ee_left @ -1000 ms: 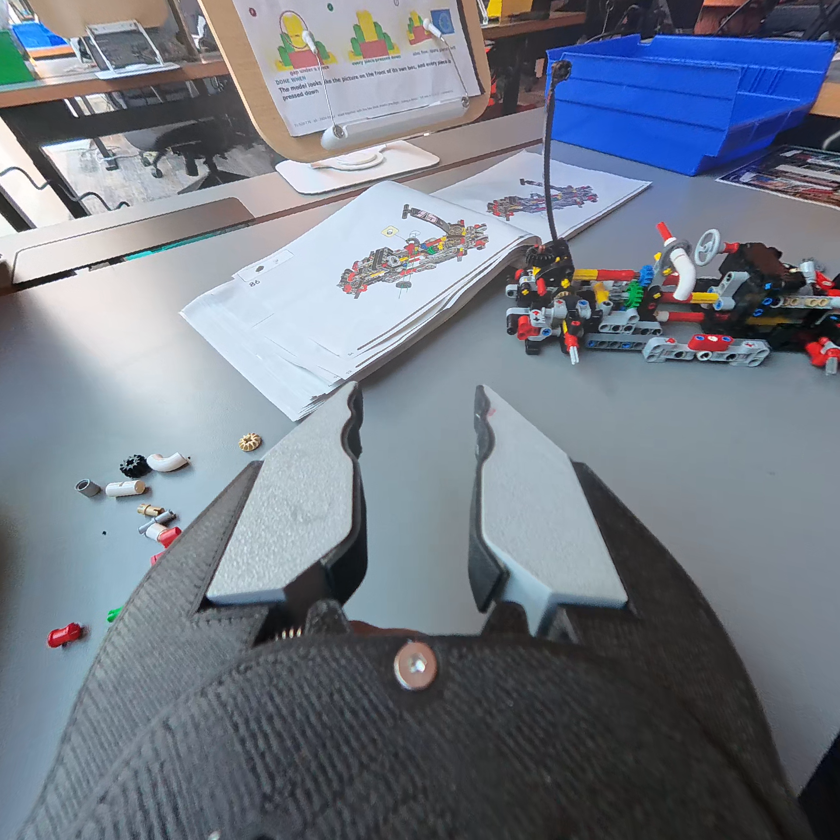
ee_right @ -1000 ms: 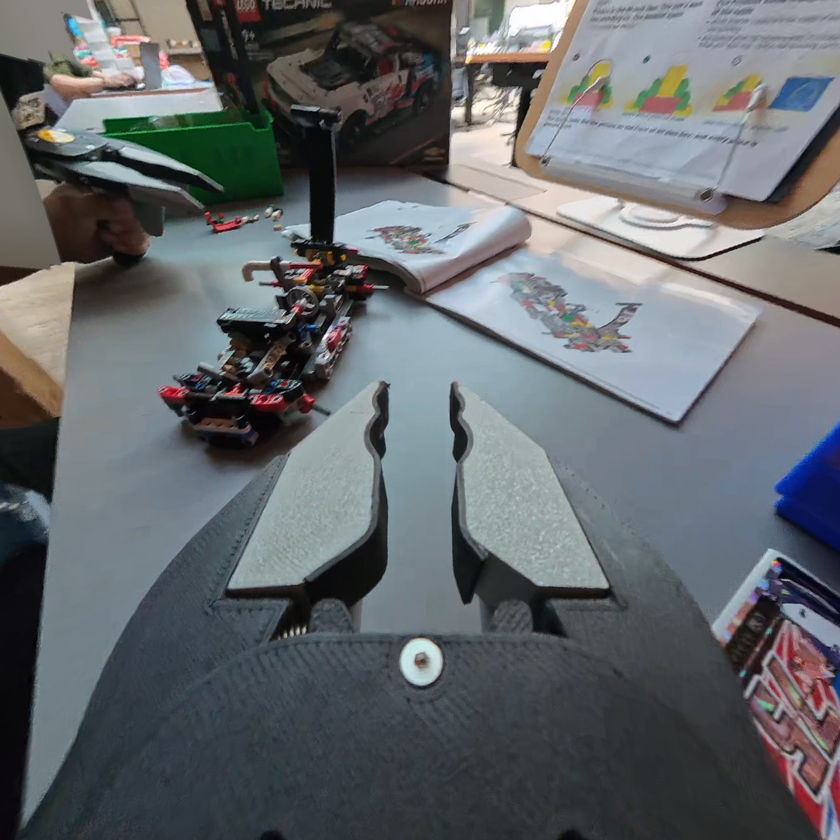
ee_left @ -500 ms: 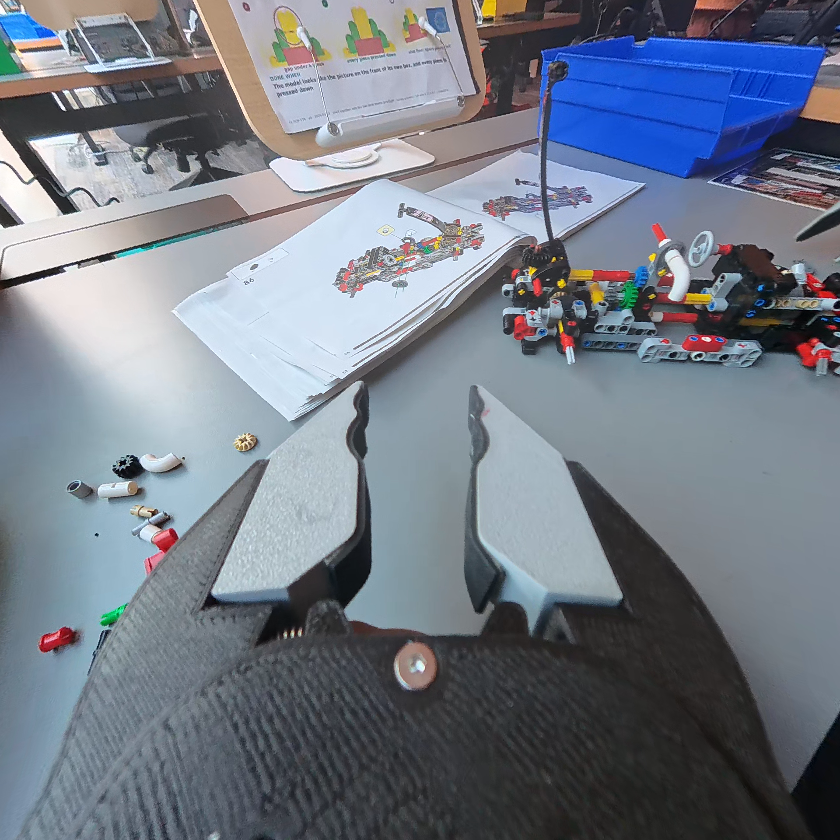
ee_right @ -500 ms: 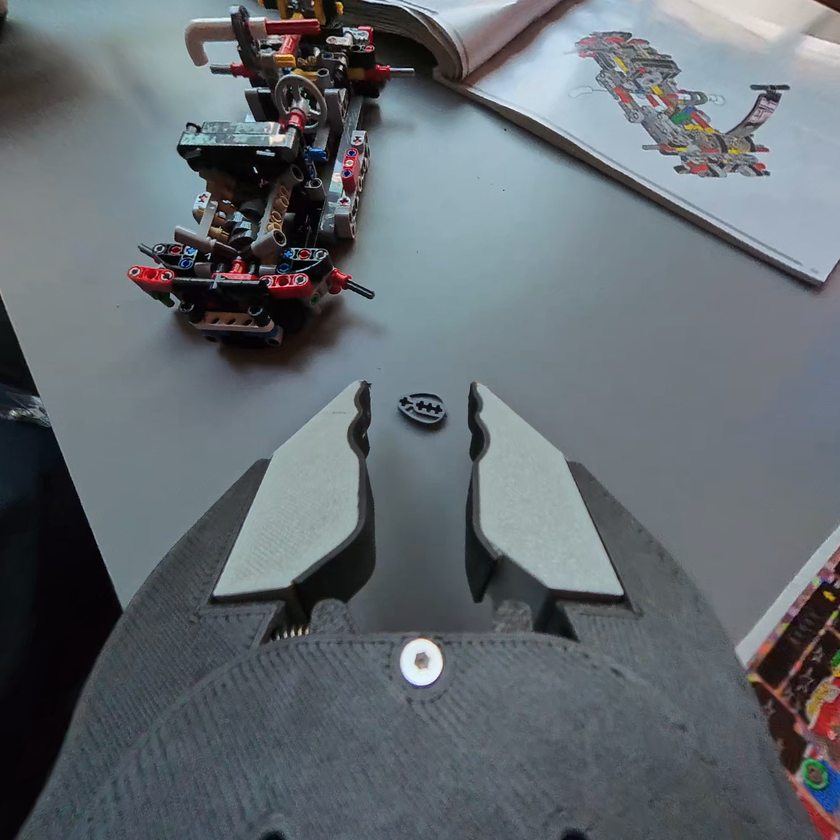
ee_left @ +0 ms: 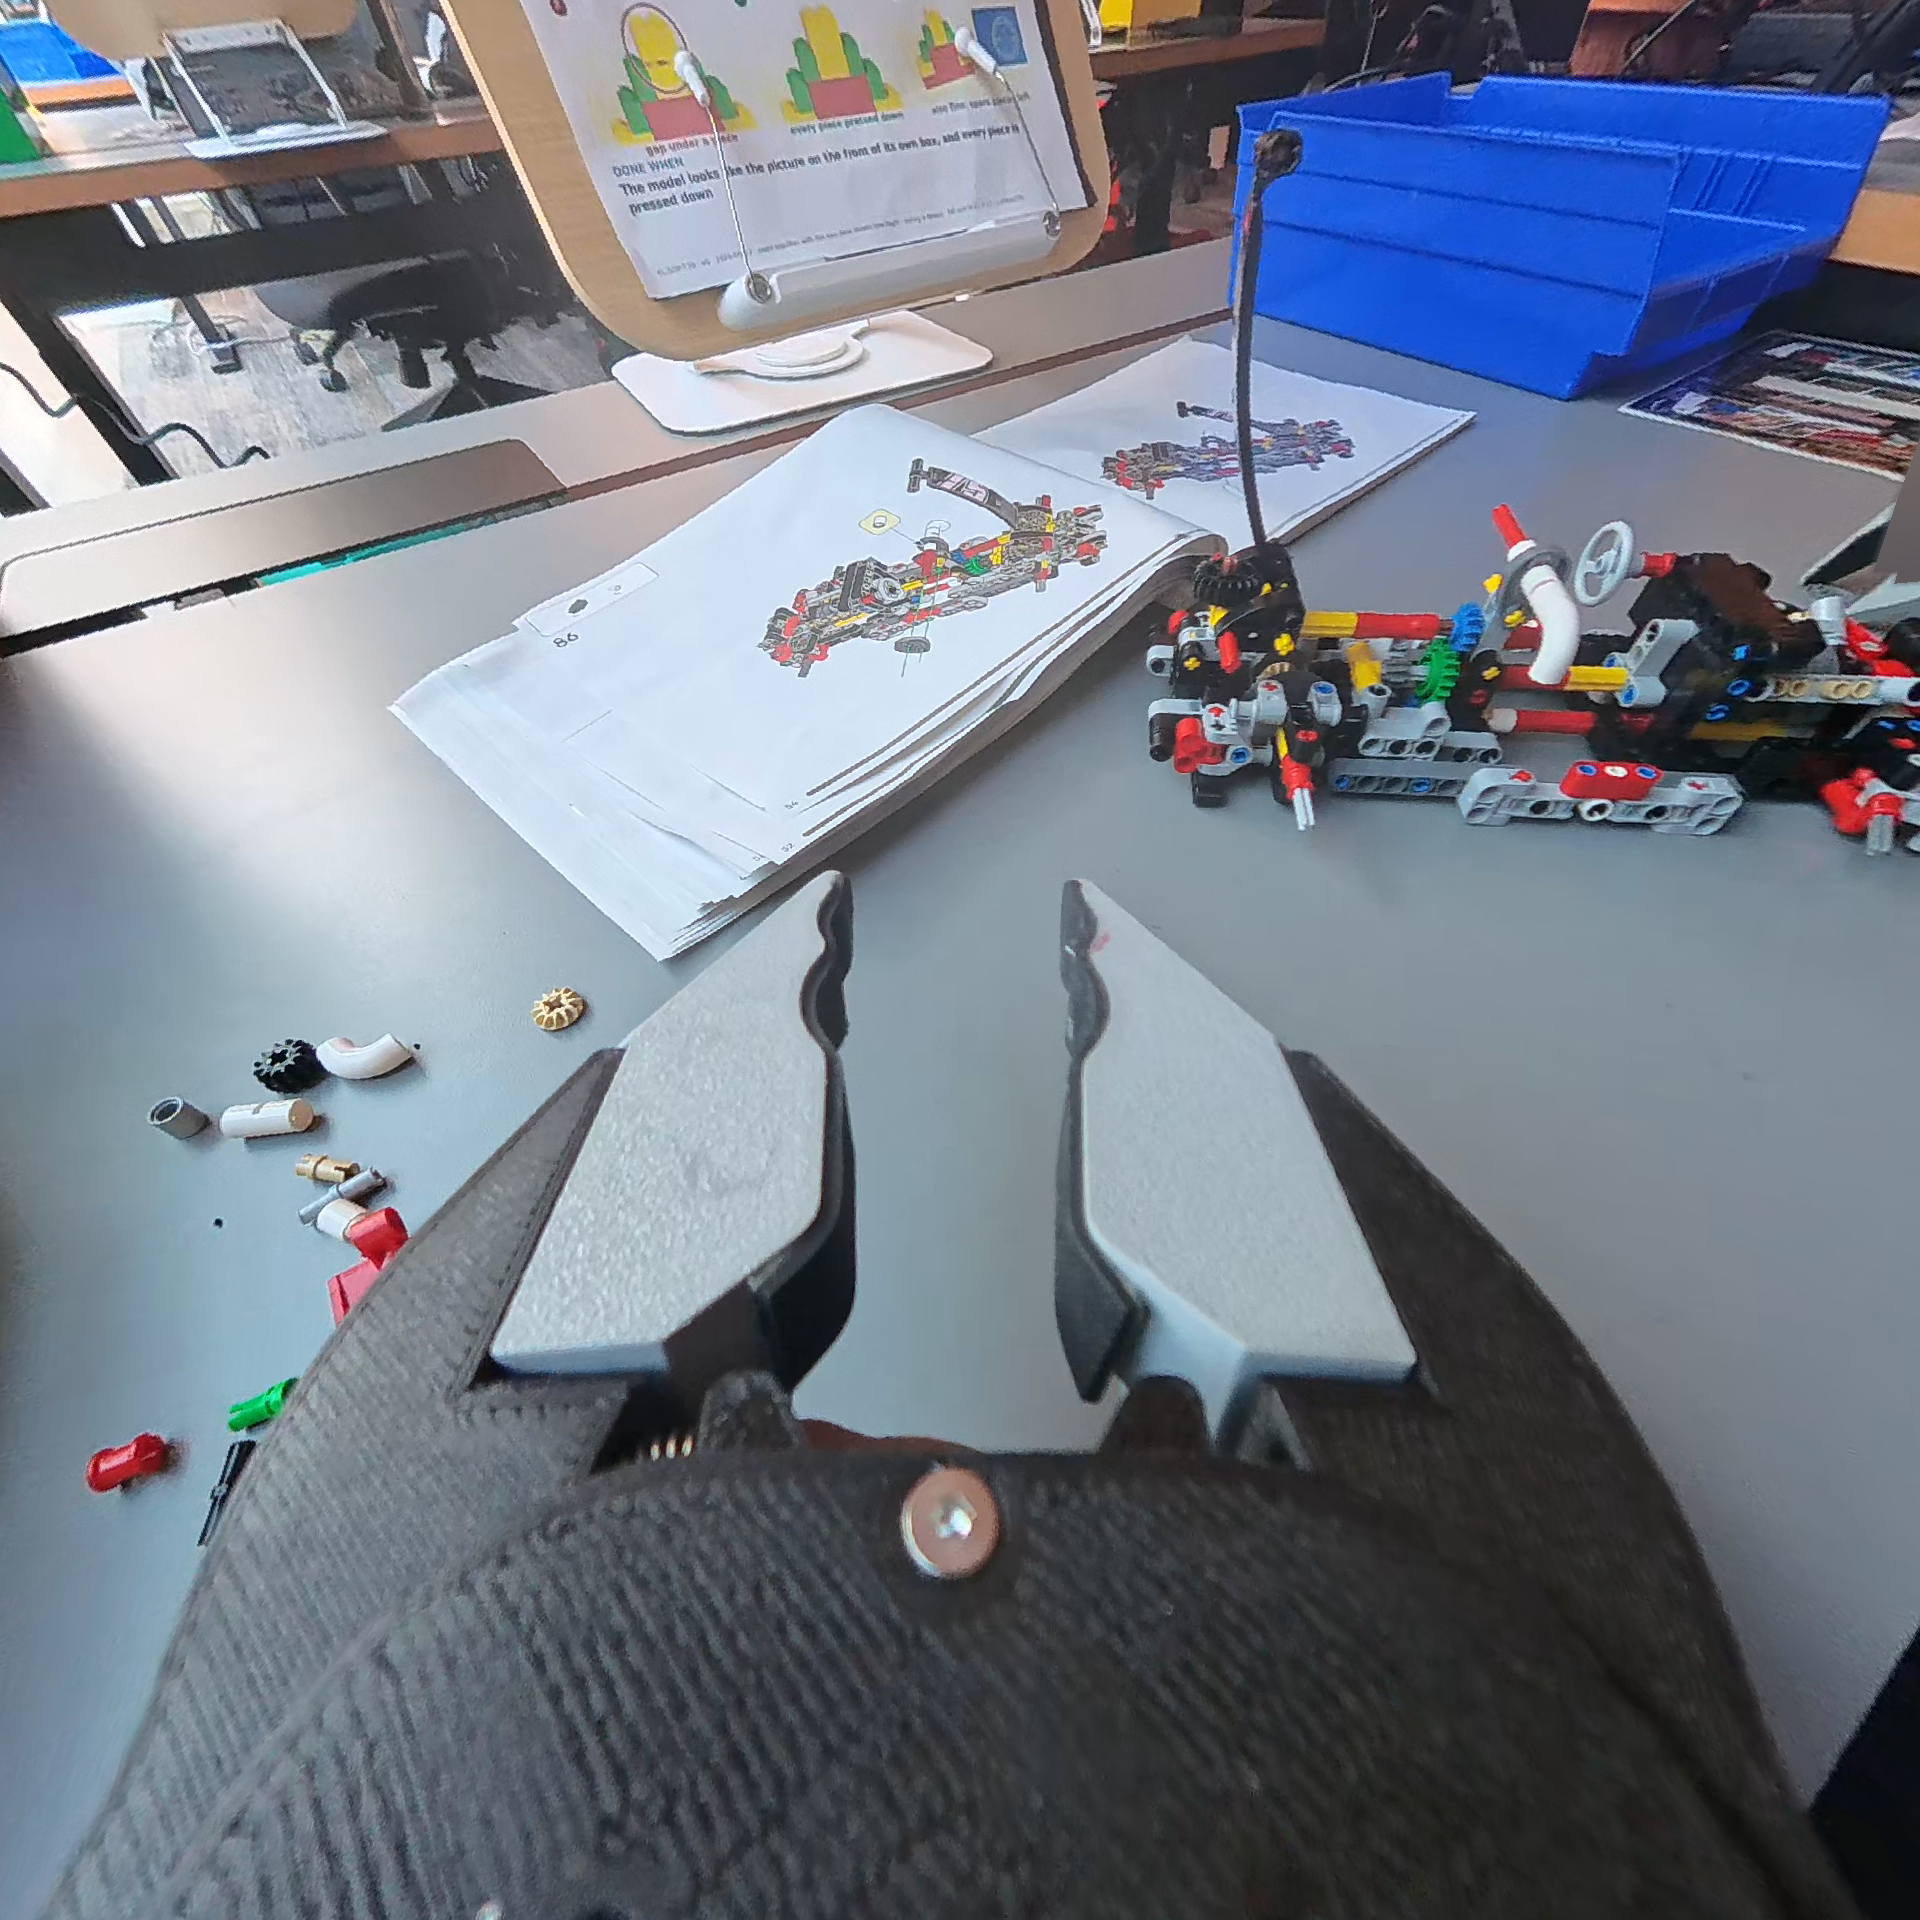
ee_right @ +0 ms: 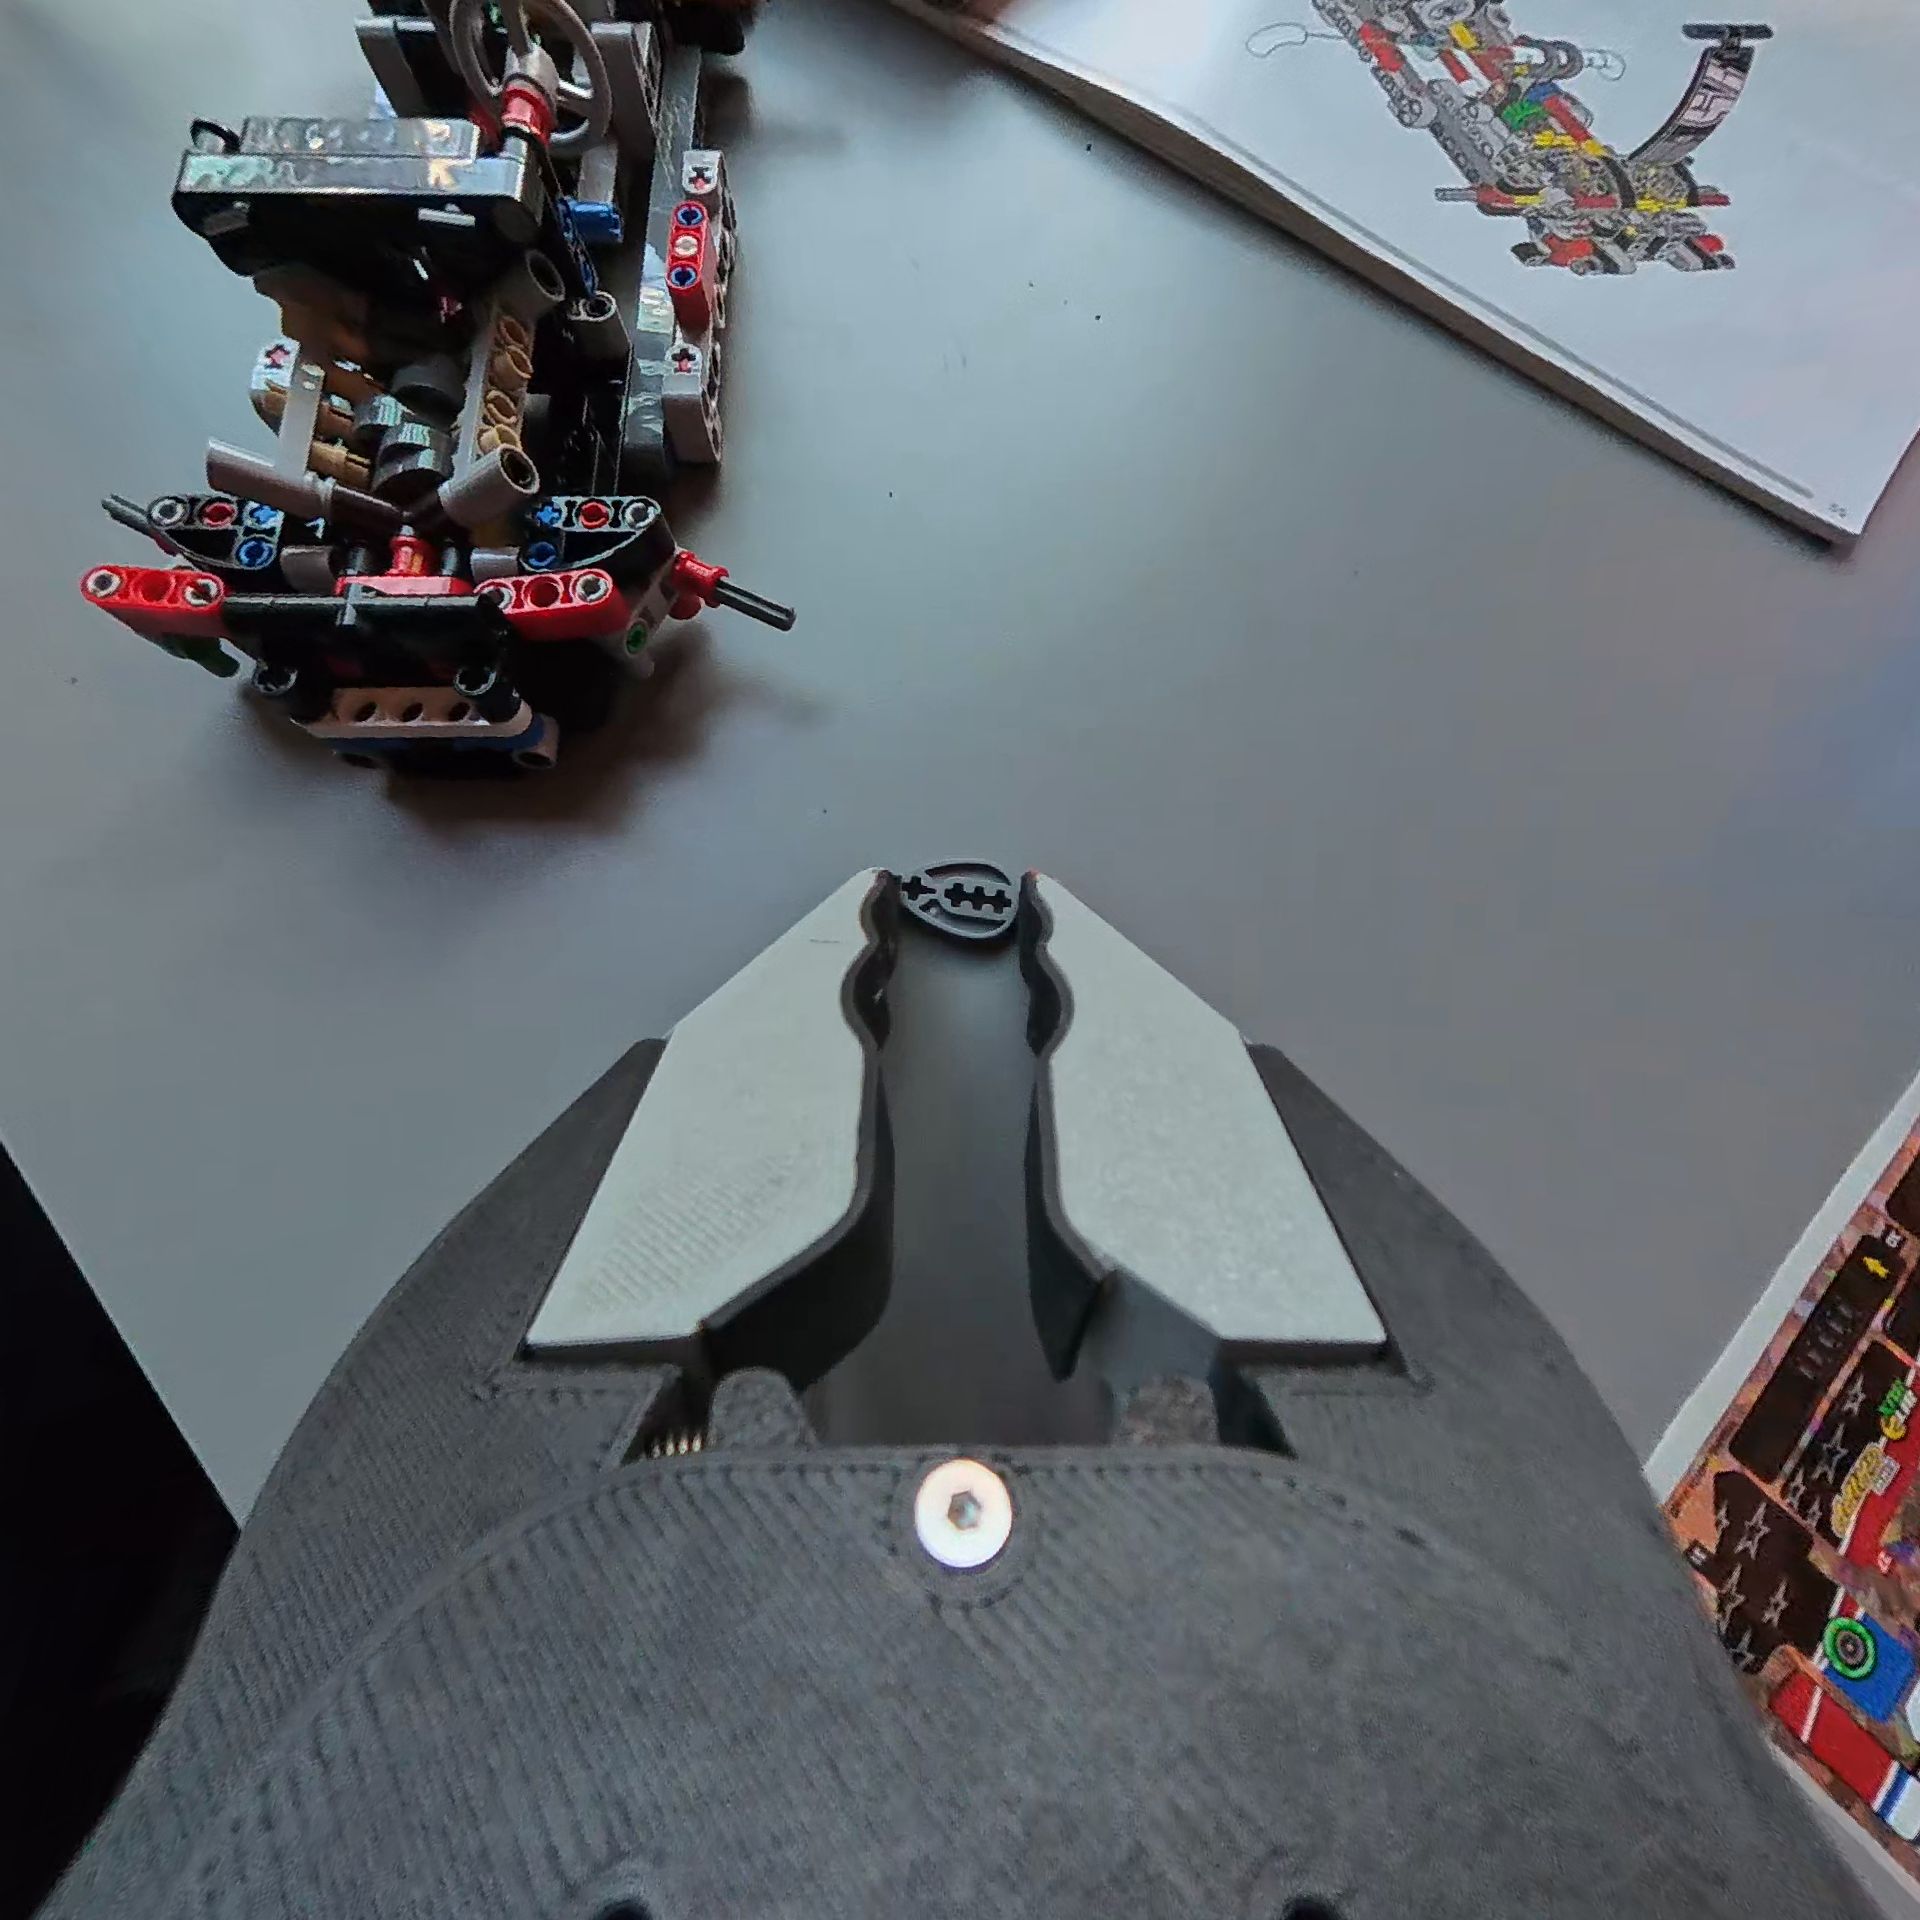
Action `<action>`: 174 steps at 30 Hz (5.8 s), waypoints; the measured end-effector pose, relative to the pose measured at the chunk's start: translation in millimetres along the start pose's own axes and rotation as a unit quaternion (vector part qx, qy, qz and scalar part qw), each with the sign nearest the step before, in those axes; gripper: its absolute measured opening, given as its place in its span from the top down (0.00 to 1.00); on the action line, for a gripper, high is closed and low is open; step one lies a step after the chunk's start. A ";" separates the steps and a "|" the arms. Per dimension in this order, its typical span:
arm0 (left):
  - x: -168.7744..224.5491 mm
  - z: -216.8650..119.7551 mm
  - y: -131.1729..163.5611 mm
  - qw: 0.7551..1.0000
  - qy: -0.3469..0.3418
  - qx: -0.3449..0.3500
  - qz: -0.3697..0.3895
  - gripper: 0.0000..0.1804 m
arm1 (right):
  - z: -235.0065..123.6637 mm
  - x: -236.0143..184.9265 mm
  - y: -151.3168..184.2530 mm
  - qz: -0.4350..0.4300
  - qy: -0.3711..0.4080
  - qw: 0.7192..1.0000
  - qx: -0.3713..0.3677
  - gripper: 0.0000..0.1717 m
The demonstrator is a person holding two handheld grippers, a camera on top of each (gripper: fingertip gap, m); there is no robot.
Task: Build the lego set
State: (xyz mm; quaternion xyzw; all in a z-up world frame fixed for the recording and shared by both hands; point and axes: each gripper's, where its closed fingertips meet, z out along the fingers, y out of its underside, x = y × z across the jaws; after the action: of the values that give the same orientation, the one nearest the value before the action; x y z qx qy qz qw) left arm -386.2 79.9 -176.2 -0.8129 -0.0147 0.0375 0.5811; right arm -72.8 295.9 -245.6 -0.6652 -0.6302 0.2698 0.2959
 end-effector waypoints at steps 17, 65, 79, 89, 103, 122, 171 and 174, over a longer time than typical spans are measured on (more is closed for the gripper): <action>1.0 1.7 2.3 1.000 0.008 -0.009 -0.004 0.82 | 39.0 56.0 -78.5 -0.031 0.035 0.994 0.102 0.88; 189.6 70.6 -108.2 0.912 0.322 -0.008 -0.252 0.84 | -3.8 -105.3 -192.2 -0.400 -0.034 0.854 0.331 0.88; 188.1 81.1 -107.4 0.948 0.293 0.013 -0.126 0.99 | -6.4 -102.6 -191.0 -0.439 0.016 0.839 0.321 0.93; 49.0 53.8 -79.4 0.984 0.129 0.120 0.020 1.00 | 34.9 -23.5 -123.7 -0.153 -0.221 0.953 0.138 0.94; 10.5 59.9 -54.7 0.996 0.037 0.072 0.034 1.00 | 82.4 -30.3 -89.2 -0.096 -0.347 0.933 -0.020 0.96; 8.4 63.9 -50.4 0.997 0.033 0.063 0.031 1.00 | 70.1 -93.6 -70.1 -0.132 -0.427 0.891 -0.077 1.00; 156.2 47.7 -117.3 0.960 0.005 0.202 0.193 0.98 | 4.3 -142.7 -231.2 0.013 -0.330 0.885 0.329 0.93; 145.3 47.6 -109.3 0.971 0.035 0.192 0.142 0.91 | 12.0 -132.9 -231.5 0.008 -0.326 0.886 0.328 0.93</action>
State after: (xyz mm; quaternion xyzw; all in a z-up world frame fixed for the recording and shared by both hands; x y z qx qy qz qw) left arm -242.9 170.1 -94.6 -0.6810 0.1288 0.0930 0.7148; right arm -246.7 171.0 -85.7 -0.4097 -0.5610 0.6655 0.2730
